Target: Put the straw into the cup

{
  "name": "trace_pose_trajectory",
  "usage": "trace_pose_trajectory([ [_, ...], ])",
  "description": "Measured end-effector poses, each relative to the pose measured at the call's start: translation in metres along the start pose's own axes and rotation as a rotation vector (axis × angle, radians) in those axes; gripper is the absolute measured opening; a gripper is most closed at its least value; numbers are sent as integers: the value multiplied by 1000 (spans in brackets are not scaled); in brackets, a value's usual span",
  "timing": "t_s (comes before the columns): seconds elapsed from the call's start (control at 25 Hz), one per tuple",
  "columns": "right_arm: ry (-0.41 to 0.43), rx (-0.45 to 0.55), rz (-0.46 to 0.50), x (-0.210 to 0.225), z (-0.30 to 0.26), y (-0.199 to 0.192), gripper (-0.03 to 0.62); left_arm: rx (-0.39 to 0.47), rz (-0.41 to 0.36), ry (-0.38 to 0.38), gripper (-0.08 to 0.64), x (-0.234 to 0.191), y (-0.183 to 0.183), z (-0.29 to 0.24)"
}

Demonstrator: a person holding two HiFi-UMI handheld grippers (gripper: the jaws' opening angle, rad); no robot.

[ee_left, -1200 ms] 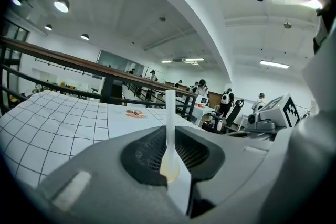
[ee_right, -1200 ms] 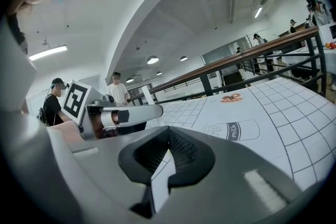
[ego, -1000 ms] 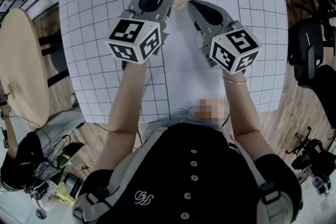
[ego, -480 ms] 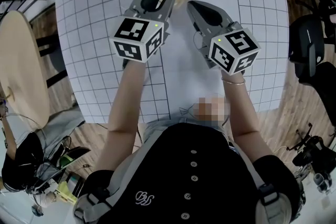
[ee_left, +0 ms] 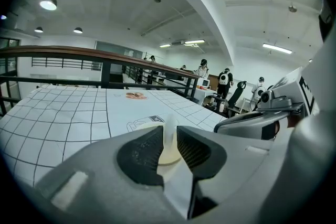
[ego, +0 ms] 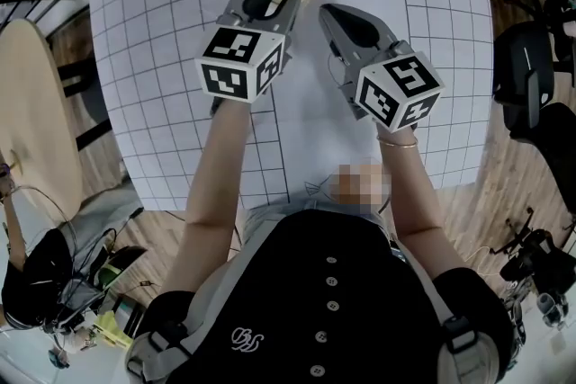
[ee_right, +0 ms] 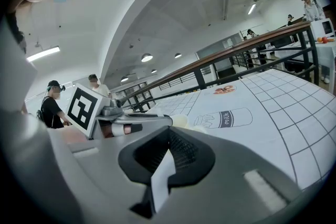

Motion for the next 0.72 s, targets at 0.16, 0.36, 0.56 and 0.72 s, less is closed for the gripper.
trace_pose_trajectory([
  [0.16,-3,-3,-3,1,2,-2,0,-11,-2,7,78,1,-1,0],
  [0.36,3,-8,-2,-1,2,-4,0,-20,2,35,115,-1,-2,3],
  [0.56,21,-3,4,-6,4,-2,0,4,4,92,140,-4,3,10],
  [0.72,29,8,14,-12,9,1,0,21,3,134,156,-3,8,19],
])
Point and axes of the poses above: the fingertips, and each gripper's own axes: z backward along the fingers, x to its right, y out of its top, the point moved 9 cm from there along z, backward along the fingers, and after that the axes turned 13 degrees about -z, right-handed, at the moved point
